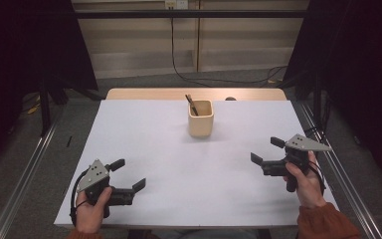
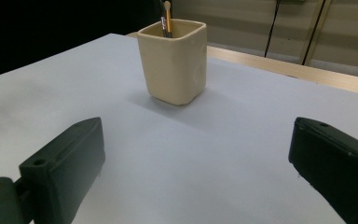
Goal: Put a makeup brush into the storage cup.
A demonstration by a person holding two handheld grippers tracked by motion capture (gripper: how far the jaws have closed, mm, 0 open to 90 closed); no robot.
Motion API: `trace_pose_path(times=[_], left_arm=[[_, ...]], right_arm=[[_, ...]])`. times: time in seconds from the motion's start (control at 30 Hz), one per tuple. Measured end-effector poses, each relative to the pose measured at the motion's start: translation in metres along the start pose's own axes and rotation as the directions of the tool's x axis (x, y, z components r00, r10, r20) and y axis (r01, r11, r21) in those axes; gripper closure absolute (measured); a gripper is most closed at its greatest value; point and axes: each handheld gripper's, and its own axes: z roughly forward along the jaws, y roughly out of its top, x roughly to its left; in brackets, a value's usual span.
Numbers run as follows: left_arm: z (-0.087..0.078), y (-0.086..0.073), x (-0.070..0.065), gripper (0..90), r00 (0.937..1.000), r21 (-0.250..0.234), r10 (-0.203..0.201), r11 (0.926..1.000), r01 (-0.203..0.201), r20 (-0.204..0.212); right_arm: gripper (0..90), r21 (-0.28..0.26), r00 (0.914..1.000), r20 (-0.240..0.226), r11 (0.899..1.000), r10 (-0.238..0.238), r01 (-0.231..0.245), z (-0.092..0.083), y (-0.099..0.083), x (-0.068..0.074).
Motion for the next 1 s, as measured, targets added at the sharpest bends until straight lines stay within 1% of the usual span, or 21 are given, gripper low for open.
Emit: trace_pose_path(times=[0.07, 0.13, 0.27, 0.37, 0.4, 0.47, 0.5, 0.57, 0.6, 0.67, 0.73, 0.77, 0.8, 0.83, 0.9, 1.0], left_arm=[[0.0, 0.0, -0.001, 1.9, 1.0, -0.003, -0.006, 1.0, 0.006, 0.0], [-0.001, -0.001, -0.001, 1.9, 1.0, -0.004, -0.002, 1.0, 0.002, 0.001], [-0.003, -0.001, -0.002, 1.9, 1.0, -0.002, -0.003, 1.0, 0.003, -0.002], [-0.004, -0.001, -0.001, 1.9, 1.0, -0.004, -0.002, 1.0, 0.002, -0.003], [-0.005, -0.001, -0.001, 1.9, 1.0, -0.003, -0.002, 1.0, 0.002, -0.004], [-0.006, -0.001, 0.001, 1.9, 0.9999, -0.009, -0.012, 0.9999, 0.012, -0.007], [-0.007, -0.002, 0.001, 1.9, 0.9998, -0.01, -0.017, 0.9998, 0.017, -0.011], [-0.008, -0.003, 0.001, 1.9, 0.9998, -0.01, -0.014, 0.9998, 0.014, -0.013], [-0.009, -0.003, 0.002, 1.9, 0.9998, -0.006, -0.01, 0.9999, 0.01, -0.018], [-0.011, -0.004, 0.001, 1.9, 0.9996, -0.009, -0.018, 0.9998, 0.018, -0.021], [-0.015, -0.005, 0.0, 1.9, 0.9992, -0.001, 0.0, 1.0, 0.0, -0.041], [-0.017, -0.006, 0.0, 1.9, 0.9994, -0.008, -0.006, 1.0, 0.006, -0.035], [-0.019, -0.007, 0.0, 1.9, 0.9993, -0.009, -0.012, 0.9999, 0.011, -0.036], [-0.019, -0.008, 0.0, 1.8, 0.999, -0.01, -0.015, 0.9998, 0.015, -0.043], [-0.019, -0.007, 0.0, 1.9, 0.9993, -0.012, -0.008, 0.9999, 0.007, -0.037], [-0.018, -0.007, -0.001, 1.9, 0.9991, -0.006, -0.004, 1.0, 0.004, -0.042]], right_arm=[[2.4, -0.012, 1.0, 0.002, 1.0, 0.002, -0.002, -0.005, -0.004, 0.001], [2.1, -0.022, 0.9998, 0.001, 1.0, 0.018, -0.018, -0.01, -0.009, 0.002], [1.7, -0.03, 0.9994, 0.005, 0.999, 0.033, -0.033, -0.021, -0.019, 0.003], [1.5, -0.029, 0.999, 0.014, 0.999, 0.043, -0.043, -0.029, -0.025, 0.004], [1.9, -0.026, 0.999, 0.032, 0.999, 0.032, -0.031, -0.032, -0.027, 0.004], [1.8, -0.019, 0.9988, 0.039, 0.999, 0.03, -0.029, -0.035, -0.029, 0.004], [1.7, -0.014, 0.9987, 0.036, 0.999, 0.036, -0.036, -0.036, -0.031, 0.003], [1.8, -0.011, 0.9981, 0.05, 0.999, 0.037, -0.036, -0.039, -0.035, 0.003], [1.7, -0.011, 0.998, 0.049, 0.999, 0.042, -0.041, -0.04, -0.036, 0.002], [1.7, -0.013, 0.9975, 0.051, 0.999, 0.049, -0.049, -0.044, -0.039, 0.002], [1.6, -0.013, 0.9966, 0.054, 0.998, 0.063, -0.062, -0.047, -0.04, 0.002], [1.3, -0.019, 0.996, 0.05, 0.997, 0.075, -0.074, -0.049, -0.042, 0.002], [0.7, -0.019, 0.996, 0.05, 0.997, 0.075, -0.074, -0.05, -0.044, 0.002], [0.7, -0.018, 0.9963, 0.059, 0.998, 0.063, -0.062, -0.051, -0.046, 0.002], [0.7, -0.023, 0.9956, 0.058, 0.997, 0.073, -0.072, -0.052, -0.047, 0.0], [0.7, -0.036, 0.9945, 0.05, 0.995, 0.092, -0.091, -0.053, -0.048, 0.0]])
